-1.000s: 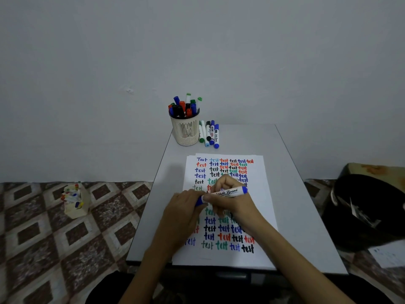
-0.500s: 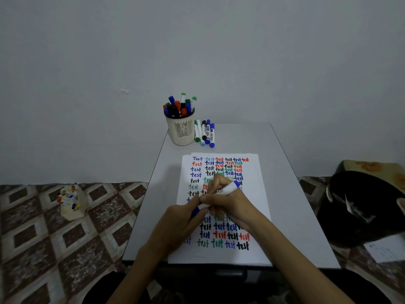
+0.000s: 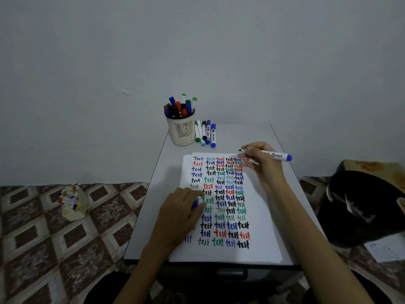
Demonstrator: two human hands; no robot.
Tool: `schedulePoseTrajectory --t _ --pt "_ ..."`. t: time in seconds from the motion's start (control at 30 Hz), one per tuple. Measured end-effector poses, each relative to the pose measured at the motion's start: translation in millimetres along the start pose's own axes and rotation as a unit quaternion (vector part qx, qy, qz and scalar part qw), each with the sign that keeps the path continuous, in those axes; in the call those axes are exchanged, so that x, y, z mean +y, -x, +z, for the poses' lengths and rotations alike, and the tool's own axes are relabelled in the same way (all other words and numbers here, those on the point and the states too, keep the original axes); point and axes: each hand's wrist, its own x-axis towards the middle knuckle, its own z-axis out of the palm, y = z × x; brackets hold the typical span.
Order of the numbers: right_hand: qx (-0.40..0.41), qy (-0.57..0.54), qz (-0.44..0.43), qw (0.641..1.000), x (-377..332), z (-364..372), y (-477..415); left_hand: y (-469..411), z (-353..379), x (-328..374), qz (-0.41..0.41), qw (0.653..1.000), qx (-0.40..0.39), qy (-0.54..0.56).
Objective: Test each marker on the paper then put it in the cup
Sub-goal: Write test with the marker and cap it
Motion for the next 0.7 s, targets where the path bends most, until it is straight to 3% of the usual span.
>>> schedulePoseTrajectory --t 0.27,0.7 --pt "0.093 0.254 -0.042 0.962 11 -19 -49 -2 6 -7 -0.029 0.998 -0.044 0.014" --pt "0.092 0.31 -0.064 0.944 31 -29 -59 -3 9 -10 -0.035 0.998 -0.044 0.037"
